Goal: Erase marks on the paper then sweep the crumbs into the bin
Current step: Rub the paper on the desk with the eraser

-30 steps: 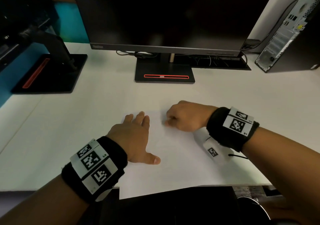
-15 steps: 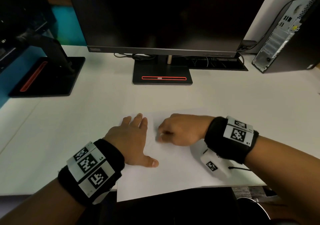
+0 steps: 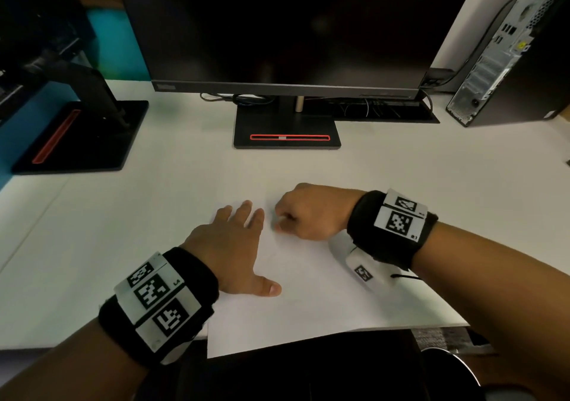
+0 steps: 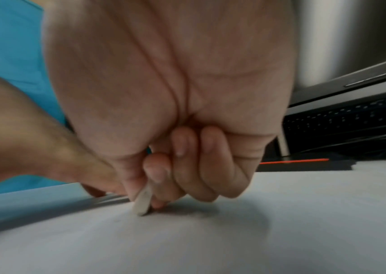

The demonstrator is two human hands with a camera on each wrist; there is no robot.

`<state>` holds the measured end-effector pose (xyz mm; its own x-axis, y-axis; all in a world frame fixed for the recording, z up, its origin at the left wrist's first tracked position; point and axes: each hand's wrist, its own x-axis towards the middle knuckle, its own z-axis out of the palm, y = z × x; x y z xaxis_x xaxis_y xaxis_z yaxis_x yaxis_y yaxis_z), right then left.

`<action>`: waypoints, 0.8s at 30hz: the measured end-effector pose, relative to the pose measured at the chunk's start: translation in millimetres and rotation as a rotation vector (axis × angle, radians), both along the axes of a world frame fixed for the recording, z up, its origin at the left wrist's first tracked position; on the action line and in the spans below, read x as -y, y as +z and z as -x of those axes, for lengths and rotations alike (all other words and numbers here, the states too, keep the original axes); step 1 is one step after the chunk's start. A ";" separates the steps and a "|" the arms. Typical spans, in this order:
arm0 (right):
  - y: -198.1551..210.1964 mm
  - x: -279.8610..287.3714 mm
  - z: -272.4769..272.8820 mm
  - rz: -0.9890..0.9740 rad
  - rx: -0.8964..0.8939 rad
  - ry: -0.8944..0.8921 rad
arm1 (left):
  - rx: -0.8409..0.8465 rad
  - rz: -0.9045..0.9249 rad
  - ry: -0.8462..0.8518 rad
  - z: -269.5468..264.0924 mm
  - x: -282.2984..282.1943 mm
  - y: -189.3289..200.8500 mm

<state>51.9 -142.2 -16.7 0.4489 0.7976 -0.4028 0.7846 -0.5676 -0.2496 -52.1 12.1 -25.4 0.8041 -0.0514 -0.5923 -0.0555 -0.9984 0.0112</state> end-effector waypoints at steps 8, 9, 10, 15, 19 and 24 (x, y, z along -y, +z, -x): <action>1.9 8.3 -5.3 0.002 -0.027 -0.046 | 0.000 0.006 -0.011 2.1 -0.9 -0.7; -0.2 7.9 -1.0 -0.007 -0.035 -0.020 | 0.001 0.007 -0.012 2.1 -1.2 -1.1; -3.4 8.2 4.6 0.001 -0.052 0.018 | 0.001 0.009 -0.010 2.2 -1.2 -1.5; 5.7 12.8 -2.5 0.068 -0.042 -0.046 | 0.005 -0.004 -0.015 1.8 -1.1 -1.9; 1.5 7.1 4.1 -0.008 -0.025 -0.015 | 0.006 0.000 -0.015 1.6 -2.2 -2.9; 4.6 20.6 5.2 0.055 -0.072 -0.018 | 0.012 -0.010 -0.024 1.9 -2.6 -3.6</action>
<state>46.7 -162.8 -12.2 0.4310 0.7654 -0.4779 0.7554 -0.5957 -0.2729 -54.0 14.7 -29.0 0.8100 -0.0652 -0.5828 -0.0797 -0.9968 0.0008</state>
